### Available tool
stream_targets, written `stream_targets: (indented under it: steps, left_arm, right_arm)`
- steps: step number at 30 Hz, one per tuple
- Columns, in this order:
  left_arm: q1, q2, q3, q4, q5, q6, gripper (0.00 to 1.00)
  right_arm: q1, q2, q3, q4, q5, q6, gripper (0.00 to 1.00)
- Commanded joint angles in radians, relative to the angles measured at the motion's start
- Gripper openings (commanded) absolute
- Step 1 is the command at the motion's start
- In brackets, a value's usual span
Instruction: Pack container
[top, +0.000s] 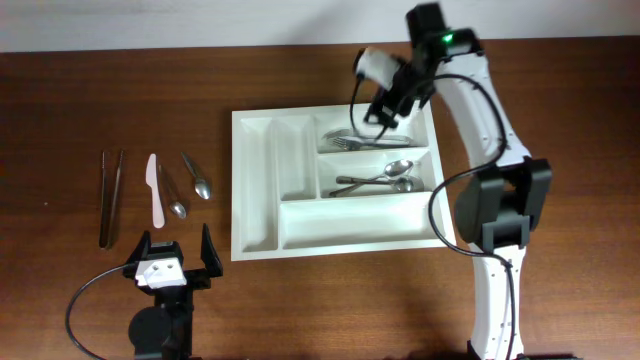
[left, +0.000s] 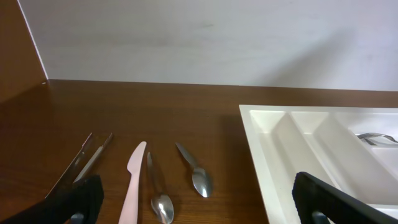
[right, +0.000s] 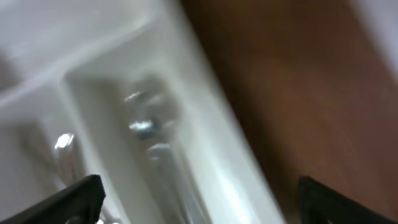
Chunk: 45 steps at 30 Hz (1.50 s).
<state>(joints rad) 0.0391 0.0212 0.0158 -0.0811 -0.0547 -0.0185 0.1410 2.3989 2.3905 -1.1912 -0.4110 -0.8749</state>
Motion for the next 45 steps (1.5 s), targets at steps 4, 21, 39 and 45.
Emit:
stream_targets:
  steps: [4, 21, 39, 45]
  left_arm:
    - [0.003, -0.008, -0.006, 0.002, 0.014, 0.012, 0.99]
    - [0.003, -0.008, -0.006, 0.002, 0.014, 0.012, 0.99]
    - [0.003, -0.005, 0.059, -0.004, 0.118, -0.019, 0.99]
    - [0.003, 0.156, 0.414, -0.278, 0.051, 0.108, 0.99]
  right_arm:
    - [-0.141, -0.026, 0.204, -0.030, 0.244, 0.572, 0.99]
    - [-0.286, -0.025, 0.230, -0.074, 0.240, 0.674, 0.99]
    - [-0.286, -0.025, 0.230, -0.074, 0.240, 0.674, 0.99]
    - [-0.286, -0.025, 0.230, -0.074, 0.240, 0.674, 0.99]
